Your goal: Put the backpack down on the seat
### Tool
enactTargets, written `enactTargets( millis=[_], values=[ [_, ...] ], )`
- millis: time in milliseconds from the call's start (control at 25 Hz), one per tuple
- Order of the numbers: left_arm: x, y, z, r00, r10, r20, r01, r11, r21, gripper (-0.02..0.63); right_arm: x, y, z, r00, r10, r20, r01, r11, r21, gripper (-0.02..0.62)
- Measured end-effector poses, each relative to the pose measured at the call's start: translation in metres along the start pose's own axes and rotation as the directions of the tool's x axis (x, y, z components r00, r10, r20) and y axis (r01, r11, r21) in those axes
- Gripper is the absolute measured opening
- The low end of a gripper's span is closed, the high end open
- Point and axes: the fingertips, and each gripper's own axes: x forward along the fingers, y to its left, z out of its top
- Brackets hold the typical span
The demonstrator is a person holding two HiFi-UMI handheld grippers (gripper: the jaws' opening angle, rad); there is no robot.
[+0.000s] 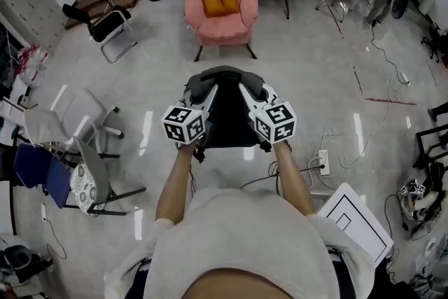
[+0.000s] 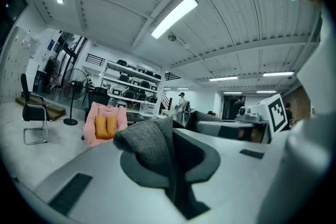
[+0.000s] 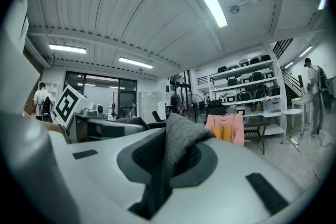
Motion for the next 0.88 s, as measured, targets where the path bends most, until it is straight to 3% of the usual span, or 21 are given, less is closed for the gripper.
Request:
enactTargets(
  millis=[400, 880],
  values=[
    [0.065, 0.053, -0.001, 1.0, -0.02, -0.003, 0.02, 1.0, -0.007, 0.034, 0.06, -0.055, -0.01, 1.0, -0.023, -0.019, 0.023, 1.0, -0.001, 0.028],
    [0.17, 0.191, 0.047, 0.997, -0.076, 0.02, 0.077, 0.995, -0.06, 0.034, 0.213, -0.136, 0.017, 0.995, -0.081, -0.052, 0.081, 0.997, -0.004, 0.029]
  ],
)
